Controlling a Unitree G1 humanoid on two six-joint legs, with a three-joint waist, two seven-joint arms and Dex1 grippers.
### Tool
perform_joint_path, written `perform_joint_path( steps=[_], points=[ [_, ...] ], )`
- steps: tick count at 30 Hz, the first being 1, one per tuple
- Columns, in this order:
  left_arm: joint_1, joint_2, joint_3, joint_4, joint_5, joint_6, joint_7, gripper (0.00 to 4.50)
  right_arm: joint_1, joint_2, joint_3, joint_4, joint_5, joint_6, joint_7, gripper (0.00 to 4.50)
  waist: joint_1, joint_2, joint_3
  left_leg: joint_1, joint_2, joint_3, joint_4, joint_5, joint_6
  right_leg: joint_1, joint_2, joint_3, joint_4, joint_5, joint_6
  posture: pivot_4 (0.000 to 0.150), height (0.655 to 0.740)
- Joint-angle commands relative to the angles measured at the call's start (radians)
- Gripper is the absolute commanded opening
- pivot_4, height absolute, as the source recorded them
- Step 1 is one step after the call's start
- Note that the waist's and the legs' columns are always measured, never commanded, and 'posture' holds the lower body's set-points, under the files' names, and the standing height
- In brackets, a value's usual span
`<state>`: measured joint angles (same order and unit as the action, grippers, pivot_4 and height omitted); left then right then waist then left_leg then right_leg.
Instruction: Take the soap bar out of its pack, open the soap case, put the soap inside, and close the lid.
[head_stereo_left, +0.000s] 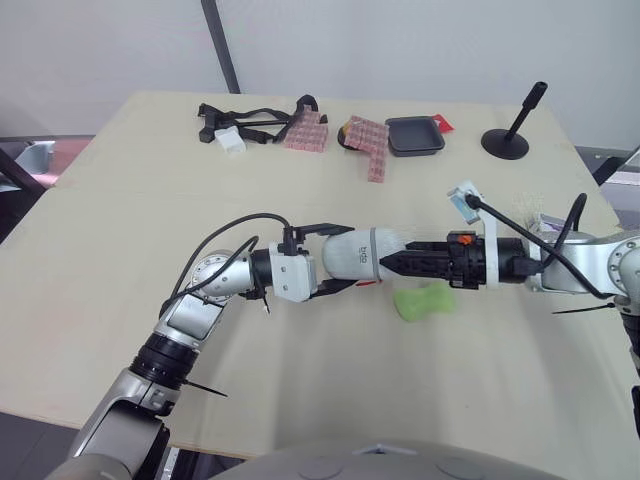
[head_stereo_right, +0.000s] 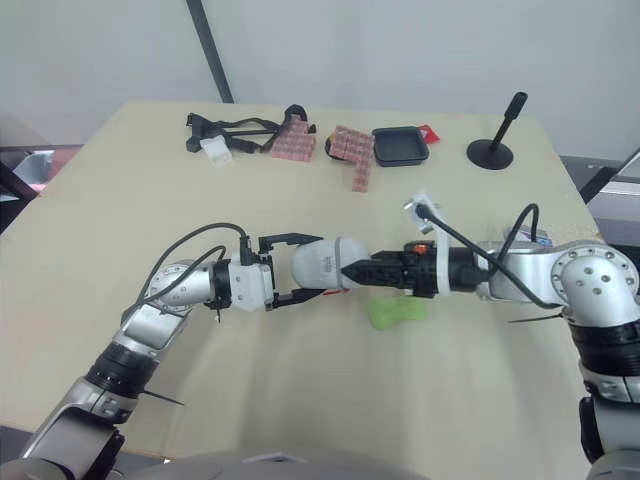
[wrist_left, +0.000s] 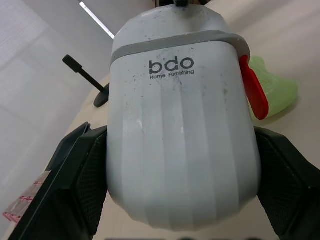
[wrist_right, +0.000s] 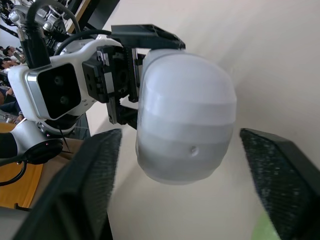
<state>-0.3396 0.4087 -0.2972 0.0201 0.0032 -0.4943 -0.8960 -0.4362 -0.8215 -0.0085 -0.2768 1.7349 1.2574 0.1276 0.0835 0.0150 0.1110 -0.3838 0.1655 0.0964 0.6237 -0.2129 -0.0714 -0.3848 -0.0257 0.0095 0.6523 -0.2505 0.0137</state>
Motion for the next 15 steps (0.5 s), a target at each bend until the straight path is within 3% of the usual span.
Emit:
perform_joint_path(
  steps=[1, 9, 10, 13, 15],
  points=[
    [-0.011, 0.002, -0.006, -0.030, -0.010, -0.004, 0.008, 3.47, -0.005, 0.005, -0.005, -0.010, 0.037, -0.032, -0.020, 3.71, 0.000, 0.000, 0.000, 0.000, 0.000, 0.000, 0.000, 0.000, 0.000, 0.000, 0.000, 0.000, 0.000, 0.000, 0.000, 0.150, 0.7400],
    [-0.010, 0.002, -0.008, -0.030, -0.009, -0.002, 0.007, 3.47, -0.007, 0.003, -0.005, 0.007, 0.028, -0.036, -0.013, 3.71, 0.001, 0.000, 0.000, 0.000, 0.000, 0.000, 0.000, 0.000, 0.000, 0.000, 0.000, 0.000, 0.000, 0.000, 0.000, 0.150, 0.7400],
    [-0.009, 0.002, -0.008, -0.030, -0.009, -0.001, 0.007, 3.47, -0.005, 0.002, -0.004, 0.008, 0.029, -0.034, -0.011, 3.20, 0.000, 0.000, 0.000, 0.000, 0.000, 0.000, 0.000, 0.000, 0.000, 0.000, 0.000, 0.000, 0.000, 0.000, 0.000, 0.150, 0.7400],
    [-0.011, 0.001, -0.008, -0.028, -0.007, 0.001, 0.009, 3.47, -0.005, 0.005, -0.001, 0.015, 0.032, -0.033, -0.003, 2.30, 0.000, 0.000, 0.000, 0.000, 0.000, 0.000, 0.000, 0.000, 0.000, 0.000, 0.000, 0.000, 0.000, 0.000, 0.000, 0.150, 0.7400],
    [-0.012, 0.001, -0.009, -0.028, -0.007, 0.001, 0.011, 3.47, -0.007, 0.007, 0.002, 0.017, 0.028, -0.033, 0.001, 2.04, 0.000, 0.000, 0.000, 0.000, 0.000, 0.000, 0.000, 0.000, 0.000, 0.000, 0.000, 0.000, 0.000, 0.000, 0.000, 0.150, 0.7400]
  ],
)
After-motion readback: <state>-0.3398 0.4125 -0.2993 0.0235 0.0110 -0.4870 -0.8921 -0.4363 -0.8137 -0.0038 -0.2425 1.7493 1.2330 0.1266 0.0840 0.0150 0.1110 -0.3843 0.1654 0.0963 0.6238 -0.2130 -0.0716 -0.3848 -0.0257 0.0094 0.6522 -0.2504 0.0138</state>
